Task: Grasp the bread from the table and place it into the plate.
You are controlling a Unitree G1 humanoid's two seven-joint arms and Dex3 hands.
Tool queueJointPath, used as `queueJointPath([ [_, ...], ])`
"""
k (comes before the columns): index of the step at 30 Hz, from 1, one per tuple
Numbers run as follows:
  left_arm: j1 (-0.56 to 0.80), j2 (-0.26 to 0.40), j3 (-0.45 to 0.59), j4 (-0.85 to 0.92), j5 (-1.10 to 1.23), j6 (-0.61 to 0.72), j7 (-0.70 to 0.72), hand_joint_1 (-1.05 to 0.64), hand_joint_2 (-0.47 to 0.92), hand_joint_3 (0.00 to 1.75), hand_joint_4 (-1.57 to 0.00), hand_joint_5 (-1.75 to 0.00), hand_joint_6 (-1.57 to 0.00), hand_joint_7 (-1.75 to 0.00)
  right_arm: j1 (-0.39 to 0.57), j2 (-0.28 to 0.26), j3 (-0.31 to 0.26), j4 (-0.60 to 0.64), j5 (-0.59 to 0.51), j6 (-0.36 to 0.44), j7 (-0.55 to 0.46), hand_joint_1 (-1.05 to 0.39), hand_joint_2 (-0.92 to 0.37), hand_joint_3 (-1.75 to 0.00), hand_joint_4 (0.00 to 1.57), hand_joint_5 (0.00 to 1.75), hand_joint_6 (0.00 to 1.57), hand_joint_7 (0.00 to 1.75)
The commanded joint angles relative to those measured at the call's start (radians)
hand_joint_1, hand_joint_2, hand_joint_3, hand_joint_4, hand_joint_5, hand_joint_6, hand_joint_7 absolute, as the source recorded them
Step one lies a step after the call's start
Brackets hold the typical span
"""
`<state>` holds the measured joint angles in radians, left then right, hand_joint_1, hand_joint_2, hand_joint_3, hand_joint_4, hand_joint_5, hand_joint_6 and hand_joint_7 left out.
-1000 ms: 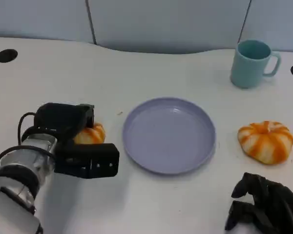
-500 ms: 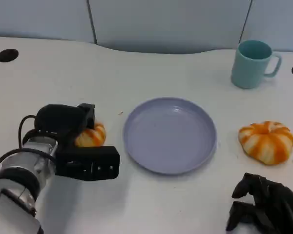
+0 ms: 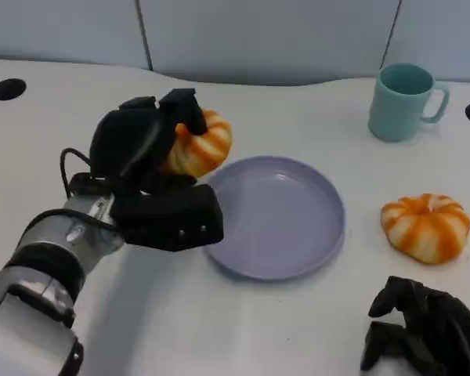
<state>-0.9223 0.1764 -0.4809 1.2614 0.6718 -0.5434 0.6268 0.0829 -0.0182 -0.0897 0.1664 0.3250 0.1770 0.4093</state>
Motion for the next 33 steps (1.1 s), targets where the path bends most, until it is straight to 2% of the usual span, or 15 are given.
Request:
queueJointPath([
  [1, -0.033, -0.017, -0.025, -0.018, 0.028, -0.062, 0.027, -0.11, 0.5, 1.13, -0.87, -1.75, -0.66, -1.75, -0.004, -0.008, -0.005, 0.024, 0.005, -0.003, 0.003, -0.44, -0.92, -0.47, 1.17, 1.2, 1.09, 1.13],
  [11, -0.058, -0.041, -0.046, -0.017, 0.053, -0.112, 0.002, -0.12, 0.46, 1.19, -0.86, -1.75, -0.66, -1.75, -0.003, -0.005, -0.003, 0.026, 0.004, -0.007, 0.009, -0.42, -0.92, -0.49, 1.19, 1.16, 1.1, 1.09],
  [16, -0.08, -0.082, -0.086, 0.004, 0.059, -0.149, -0.176, -0.18, 0.49, 1.25, -0.95, -1.75, -0.78, -1.75, -0.003, -0.001, 0.0, 0.018, 0.001, 0.007, -0.003, -0.43, -0.92, -0.47, 1.2, 1.16, 1.11, 1.09],
  [21, -0.083, -0.088, -0.082, 0.018, 0.041, -0.167, -0.304, -0.22, 0.5, 1.23, -0.95, -1.75, -0.79, -1.75, 0.0, 0.001, 0.007, 0.016, -0.007, -0.007, -0.009, -0.44, -0.92, -0.46, 1.21, 1.16, 1.12, 1.08],
  [24, -0.087, -0.098, -0.084, 0.027, 0.043, -0.133, -0.371, -0.23, 0.52, 1.24, -0.96, -1.75, -0.79, -1.75, 0.005, 0.002, 0.006, 0.011, 0.0, 0.001, -0.008, -0.43, -0.92, -0.46, 1.2, 1.15, 1.11, 1.08],
  [33, -0.093, -0.111, -0.08, 0.03, 0.045, -0.096, -0.393, -0.23, 0.55, 1.2, -0.91, -1.75, -0.76, -1.75, 0.001, 0.005, 0.009, 0.014, -0.005, -0.011, -0.013, -0.44, -0.92, -0.46, 1.22, 1.15, 1.13, 1.08],
])
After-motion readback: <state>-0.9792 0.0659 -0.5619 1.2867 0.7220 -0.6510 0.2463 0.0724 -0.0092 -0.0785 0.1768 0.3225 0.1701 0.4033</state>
